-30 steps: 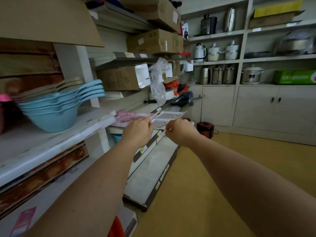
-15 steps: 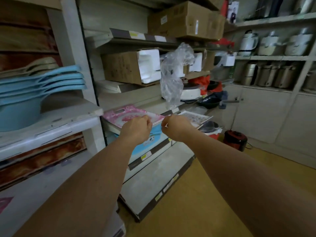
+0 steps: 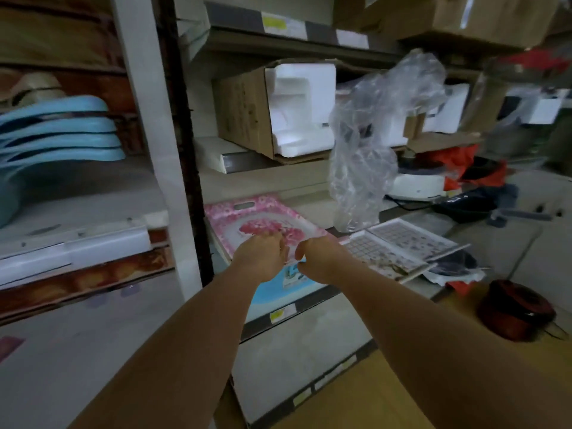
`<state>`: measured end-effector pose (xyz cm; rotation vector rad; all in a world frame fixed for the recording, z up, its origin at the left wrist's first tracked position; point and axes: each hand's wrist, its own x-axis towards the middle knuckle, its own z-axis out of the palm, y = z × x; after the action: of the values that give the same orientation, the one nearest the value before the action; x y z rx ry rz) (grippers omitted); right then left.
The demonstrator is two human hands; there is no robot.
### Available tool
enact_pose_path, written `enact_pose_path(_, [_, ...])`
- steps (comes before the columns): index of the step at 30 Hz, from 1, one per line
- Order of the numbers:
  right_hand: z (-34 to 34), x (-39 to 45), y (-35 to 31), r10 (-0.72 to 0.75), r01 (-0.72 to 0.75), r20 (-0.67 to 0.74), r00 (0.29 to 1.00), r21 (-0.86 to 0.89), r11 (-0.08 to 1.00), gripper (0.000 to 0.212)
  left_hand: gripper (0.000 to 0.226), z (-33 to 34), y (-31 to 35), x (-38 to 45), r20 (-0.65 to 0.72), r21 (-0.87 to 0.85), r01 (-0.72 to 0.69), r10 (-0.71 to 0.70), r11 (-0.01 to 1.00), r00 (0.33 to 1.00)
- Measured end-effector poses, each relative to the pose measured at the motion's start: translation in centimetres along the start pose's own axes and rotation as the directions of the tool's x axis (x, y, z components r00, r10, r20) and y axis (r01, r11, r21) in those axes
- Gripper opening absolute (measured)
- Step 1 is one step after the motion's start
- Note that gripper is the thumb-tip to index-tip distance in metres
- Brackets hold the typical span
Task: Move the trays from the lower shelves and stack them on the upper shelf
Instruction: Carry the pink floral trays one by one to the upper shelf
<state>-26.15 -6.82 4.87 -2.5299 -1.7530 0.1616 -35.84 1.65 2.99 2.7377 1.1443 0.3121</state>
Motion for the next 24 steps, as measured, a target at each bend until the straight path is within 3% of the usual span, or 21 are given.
enact_pose_path(13, [1.9,7.2,4.9,-0.33,0.336,0.148,0.932,-0.022,0.941,0.038,0.043,4.1,1.9,3.2,0.092,0.098,0.298,-0.307,0.949,0.947])
enact_pose_path(18, [3.4,8.0,6.4,-0.383,0.39,0.132,0.914,-0.036,0.92,0.042,0.039,5.7,2.9,3.5,0.103,0.17,0.324,-0.344,0.931,0.933])
enact_pose_path(24, [4.3,9.0,7.5,-0.409,0.414,0.122,0.905,-0.024,0.91,0.048,0.051,7.2,3.4,4.3,0.112,0.195,0.358,-0.383,0.913,0.917])
